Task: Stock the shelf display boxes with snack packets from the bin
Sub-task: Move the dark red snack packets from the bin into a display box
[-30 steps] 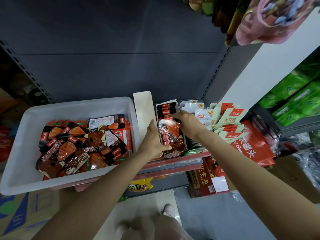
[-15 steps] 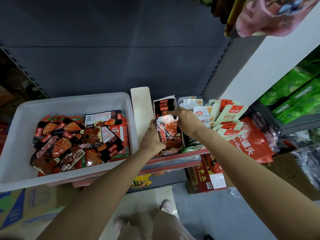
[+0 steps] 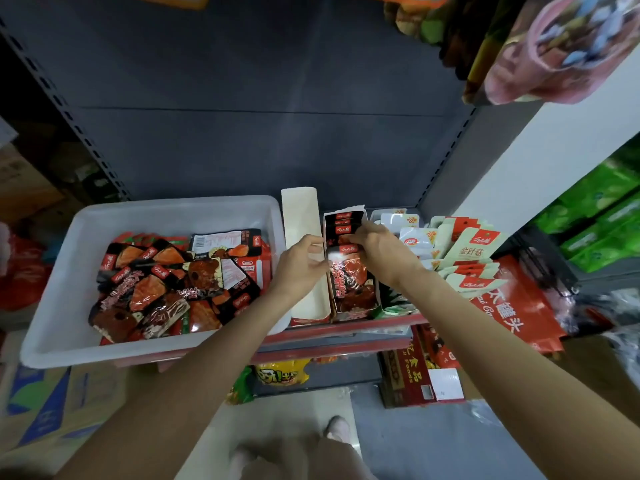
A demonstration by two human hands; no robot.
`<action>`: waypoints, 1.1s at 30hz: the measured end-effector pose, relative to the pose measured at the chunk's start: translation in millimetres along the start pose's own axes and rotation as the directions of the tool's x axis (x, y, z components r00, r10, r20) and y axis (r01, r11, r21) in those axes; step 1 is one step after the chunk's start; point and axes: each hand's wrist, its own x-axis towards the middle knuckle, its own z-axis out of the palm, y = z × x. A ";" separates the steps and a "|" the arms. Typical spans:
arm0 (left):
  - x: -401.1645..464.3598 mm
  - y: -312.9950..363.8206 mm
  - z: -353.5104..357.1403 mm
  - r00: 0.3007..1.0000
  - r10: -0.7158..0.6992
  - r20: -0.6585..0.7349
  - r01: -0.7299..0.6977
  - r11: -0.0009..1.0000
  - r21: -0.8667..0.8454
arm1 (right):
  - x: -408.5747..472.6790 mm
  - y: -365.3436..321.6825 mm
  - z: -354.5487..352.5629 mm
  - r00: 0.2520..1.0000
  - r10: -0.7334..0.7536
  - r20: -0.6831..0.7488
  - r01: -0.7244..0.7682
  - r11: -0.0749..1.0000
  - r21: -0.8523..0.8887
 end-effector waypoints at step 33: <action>-51.5 -156.2 -185.6 0.902 -0.103 -0.419 0.135 0.990 0.049 | 64.8 -187.1 85.7 0.912 -0.339 -0.231 0.294 0.933 -0.208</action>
